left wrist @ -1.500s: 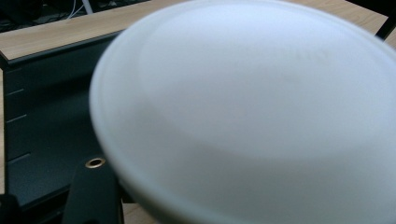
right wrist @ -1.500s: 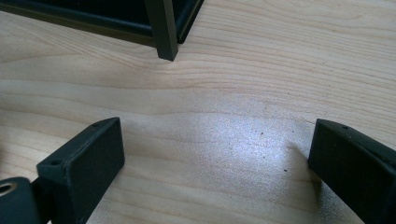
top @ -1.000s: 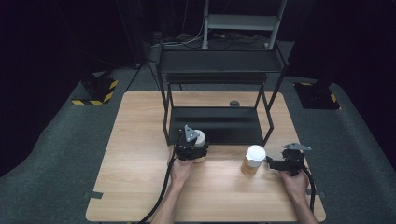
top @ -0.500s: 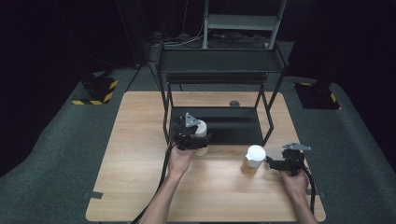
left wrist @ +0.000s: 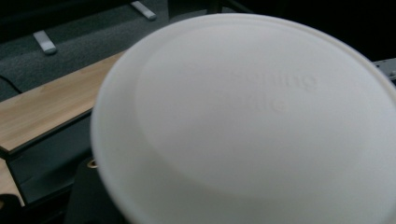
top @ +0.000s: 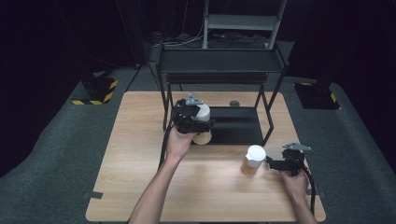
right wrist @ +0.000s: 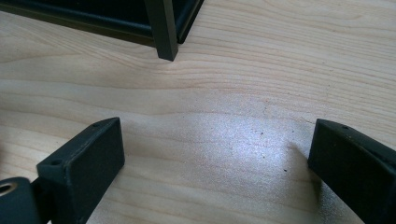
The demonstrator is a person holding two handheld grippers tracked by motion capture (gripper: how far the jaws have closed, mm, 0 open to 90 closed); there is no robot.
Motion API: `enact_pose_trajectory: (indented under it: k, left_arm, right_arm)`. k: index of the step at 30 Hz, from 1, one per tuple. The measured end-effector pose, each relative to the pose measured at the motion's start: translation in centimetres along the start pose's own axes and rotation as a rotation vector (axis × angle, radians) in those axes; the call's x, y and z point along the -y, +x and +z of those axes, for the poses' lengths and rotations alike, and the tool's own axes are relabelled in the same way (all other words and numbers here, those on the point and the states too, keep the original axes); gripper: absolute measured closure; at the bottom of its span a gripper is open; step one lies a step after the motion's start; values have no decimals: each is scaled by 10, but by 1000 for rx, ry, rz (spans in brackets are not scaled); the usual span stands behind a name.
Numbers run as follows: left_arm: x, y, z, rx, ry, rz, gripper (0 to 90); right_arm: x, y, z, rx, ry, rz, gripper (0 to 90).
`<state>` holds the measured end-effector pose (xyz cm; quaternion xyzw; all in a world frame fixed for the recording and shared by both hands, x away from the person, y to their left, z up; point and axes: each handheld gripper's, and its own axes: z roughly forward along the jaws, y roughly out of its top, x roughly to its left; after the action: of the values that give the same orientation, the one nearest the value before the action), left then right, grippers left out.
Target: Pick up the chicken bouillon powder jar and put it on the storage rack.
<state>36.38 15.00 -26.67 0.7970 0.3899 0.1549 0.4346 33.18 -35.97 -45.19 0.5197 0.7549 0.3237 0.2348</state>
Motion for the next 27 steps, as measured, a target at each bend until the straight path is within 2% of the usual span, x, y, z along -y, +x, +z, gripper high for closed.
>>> enact_pose_trajectory:
  k: [5, 12, 16, 23, 27]
  left_arm:
    - [-21, 5, -9, 27, -11, -6, 355]
    - [-54, 4, -20, 16, 0, 27, 354]
    - [-70, 9, -26, 31, -9, 20, 355]
    - [-106, 7, -45, 4, -25, 34, 355]
    - [-124, 9, -54, -1, -40, 27, 355]
  right_arm:
    - [0, 0, 0, 1, 0, 0, 31]
    - [0, 0, 0, 1, 0, 0, 31]
    - [0, 0, 0, 1, 0, 0, 32]
    - [0, 0, 0, 0, -1, 1, 31]
    - [0, 0, 0, 0, 0, 2, 31]
